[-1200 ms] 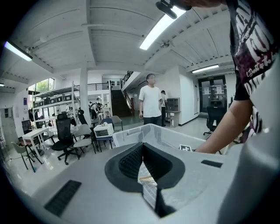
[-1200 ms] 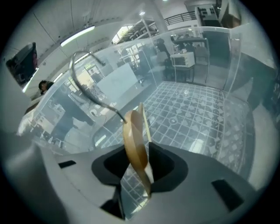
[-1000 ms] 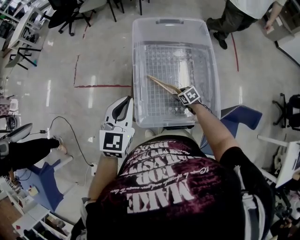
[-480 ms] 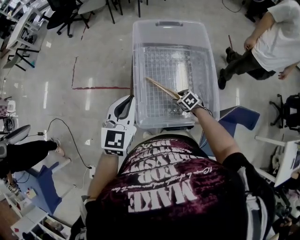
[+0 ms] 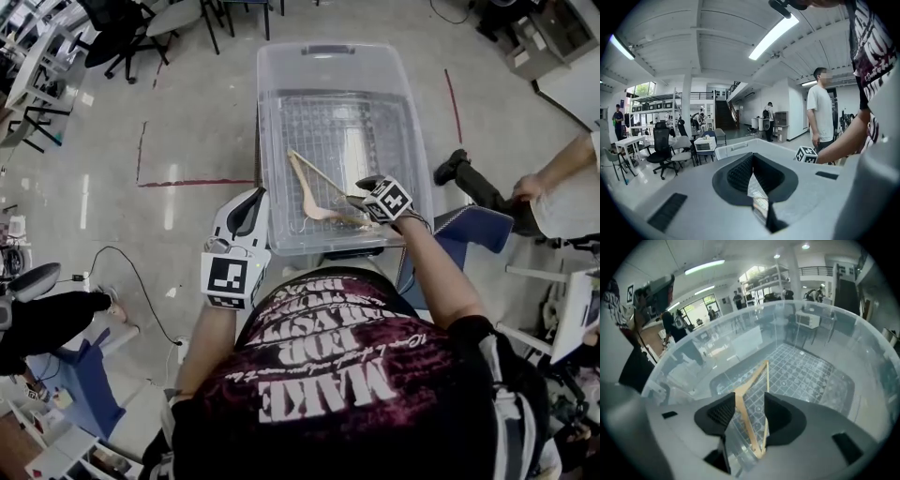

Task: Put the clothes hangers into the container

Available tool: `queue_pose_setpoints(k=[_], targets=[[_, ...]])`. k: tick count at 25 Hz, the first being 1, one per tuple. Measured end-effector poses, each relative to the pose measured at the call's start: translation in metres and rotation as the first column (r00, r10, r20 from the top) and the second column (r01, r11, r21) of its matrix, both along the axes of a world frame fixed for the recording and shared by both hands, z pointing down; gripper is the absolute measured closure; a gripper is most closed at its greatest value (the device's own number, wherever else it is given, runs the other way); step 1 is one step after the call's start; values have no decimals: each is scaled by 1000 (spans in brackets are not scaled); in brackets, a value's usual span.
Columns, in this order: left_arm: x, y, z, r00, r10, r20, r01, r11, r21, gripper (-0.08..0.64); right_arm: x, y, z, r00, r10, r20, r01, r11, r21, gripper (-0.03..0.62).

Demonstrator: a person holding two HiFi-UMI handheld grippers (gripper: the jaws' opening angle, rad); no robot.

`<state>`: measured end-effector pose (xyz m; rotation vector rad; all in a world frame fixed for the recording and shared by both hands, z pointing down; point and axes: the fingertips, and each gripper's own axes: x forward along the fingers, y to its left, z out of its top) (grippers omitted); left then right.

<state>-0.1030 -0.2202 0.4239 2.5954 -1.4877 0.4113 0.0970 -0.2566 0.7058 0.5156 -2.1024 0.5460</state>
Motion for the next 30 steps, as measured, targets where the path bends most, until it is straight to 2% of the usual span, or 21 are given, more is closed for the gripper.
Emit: queue_pose_setpoints(k=[3, 5, 9, 11, 14, 16, 19, 22, 24, 27, 30], targets=[[1, 2, -3, 1000, 3, 0, -3, 1000, 10, 552, 2, -14, -45, 986, 86, 142, -99, 991, 89, 422], [-1, 3, -8, 1000, 1, -1, -1, 1000, 17, 554, 2, -18, -87, 953, 134, 270, -179, 973, 147, 466], [-5, -1, -24, 1000, -10, -16, 10, 999, 45, 552, 5, -17, -177, 869, 159, 469, -318, 905, 282, 584], [-5, -4, -35, 1000, -12, -25, 14, 997, 72, 552, 6, -14, -212, 835, 153, 529, -372, 865, 337, 588], [-2, -5, -54, 999, -1, -40, 6, 992, 123, 552, 8, -9, -251, 805, 162, 571, -441, 808, 392, 588], [1, -4, -67, 999, 12, -47, -4, 987, 158, 552, 7, -4, -274, 795, 157, 586, -464, 780, 421, 588], [2, -2, -84, 998, 30, -46, -21, 982, 187, 554, 3, 10, -312, 801, 125, 586, -461, 754, 469, 589], [-1, -2, -100, 999, 35, -41, -25, 977, 211, 552, 5, 25, -352, 813, 100, 574, -464, 706, 535, 589], [-4, 1, -107, 998, 32, -48, -20, 974, 224, 552, 9, 34, -375, 810, 96, 579, -480, 676, 560, 589], [-9, 6, -110, 998, 31, -55, -18, 973, 230, 552, 15, 44, -394, 798, 113, 592, -513, 642, 570, 589], [-13, 9, -109, 997, 38, -62, -23, 974, 227, 552, 19, 49, -396, 795, 138, 591, -534, 622, 573, 589]])
